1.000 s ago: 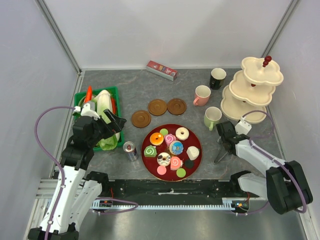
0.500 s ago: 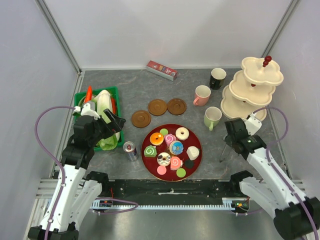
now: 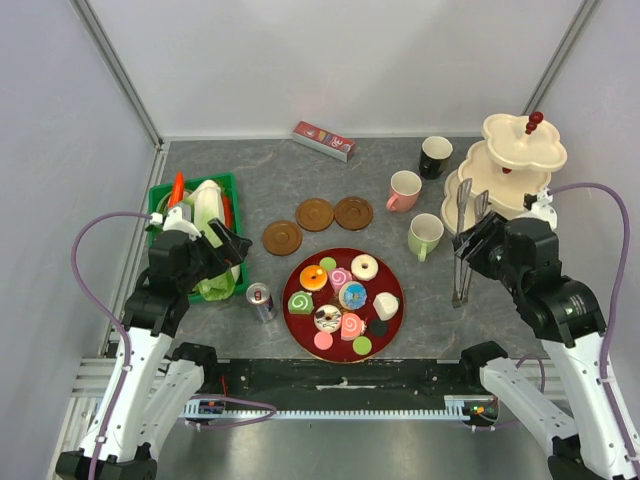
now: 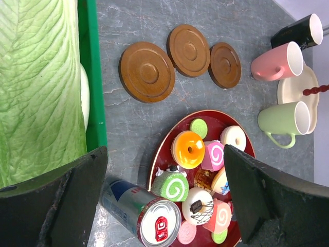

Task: Serve the afternoon tea

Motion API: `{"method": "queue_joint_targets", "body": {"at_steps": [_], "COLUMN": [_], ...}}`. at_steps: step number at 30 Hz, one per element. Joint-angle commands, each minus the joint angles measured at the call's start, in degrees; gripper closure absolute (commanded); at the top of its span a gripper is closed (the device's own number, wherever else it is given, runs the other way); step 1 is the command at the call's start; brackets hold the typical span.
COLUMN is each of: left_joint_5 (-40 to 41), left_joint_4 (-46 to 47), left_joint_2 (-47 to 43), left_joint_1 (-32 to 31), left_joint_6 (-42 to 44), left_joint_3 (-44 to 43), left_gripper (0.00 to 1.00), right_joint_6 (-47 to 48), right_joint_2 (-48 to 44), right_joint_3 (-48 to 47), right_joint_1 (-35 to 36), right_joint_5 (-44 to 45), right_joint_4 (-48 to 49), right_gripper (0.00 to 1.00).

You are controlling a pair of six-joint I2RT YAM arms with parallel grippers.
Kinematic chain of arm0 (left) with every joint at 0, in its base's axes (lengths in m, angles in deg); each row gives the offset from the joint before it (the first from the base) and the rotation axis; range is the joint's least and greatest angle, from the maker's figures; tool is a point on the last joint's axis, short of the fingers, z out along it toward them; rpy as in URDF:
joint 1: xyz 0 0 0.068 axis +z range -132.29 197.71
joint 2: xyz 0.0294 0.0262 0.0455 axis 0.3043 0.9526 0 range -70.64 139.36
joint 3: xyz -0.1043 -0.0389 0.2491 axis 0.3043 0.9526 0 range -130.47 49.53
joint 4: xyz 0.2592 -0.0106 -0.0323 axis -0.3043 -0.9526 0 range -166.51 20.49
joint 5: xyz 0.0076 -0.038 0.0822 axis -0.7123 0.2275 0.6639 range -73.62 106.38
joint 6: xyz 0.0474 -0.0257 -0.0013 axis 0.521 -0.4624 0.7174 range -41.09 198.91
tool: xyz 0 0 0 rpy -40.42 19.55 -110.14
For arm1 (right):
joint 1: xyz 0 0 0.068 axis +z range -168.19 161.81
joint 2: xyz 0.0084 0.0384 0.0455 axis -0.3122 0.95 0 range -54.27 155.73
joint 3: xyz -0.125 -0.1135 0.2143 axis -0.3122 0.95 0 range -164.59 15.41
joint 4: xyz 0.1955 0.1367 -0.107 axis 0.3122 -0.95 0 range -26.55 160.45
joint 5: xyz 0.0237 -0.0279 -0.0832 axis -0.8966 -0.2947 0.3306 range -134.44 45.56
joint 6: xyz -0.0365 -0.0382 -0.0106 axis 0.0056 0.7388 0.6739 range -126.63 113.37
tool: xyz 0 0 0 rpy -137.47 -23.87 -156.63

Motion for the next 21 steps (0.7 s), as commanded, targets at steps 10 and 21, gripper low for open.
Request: {"method": "queue_joint_targets", "body": {"at_steps": [10,21], "left_joint_5": [-0.12,-0.47], "left_joint_4": [0.47,0.03], "left_joint_2": [1.85,2.64], "left_joint_1": [0.31,0.22], "left_joint_6": [-1.02,-1.02], "left_joint_3": [-1.09,-0.74], "left_gripper": [0.01,0.01], "right_joint_6": [14.54,11.73], "right_joint_2": [14.78,27.09], "right_joint_3": [-1.77,-7.66], "right_joint_1": [7.88,36.71], "right_joint_5": [-28.52,-7.23], "right_joint_4": [6.44,-6.64], "right_gripper": [0.36,0.27]}}
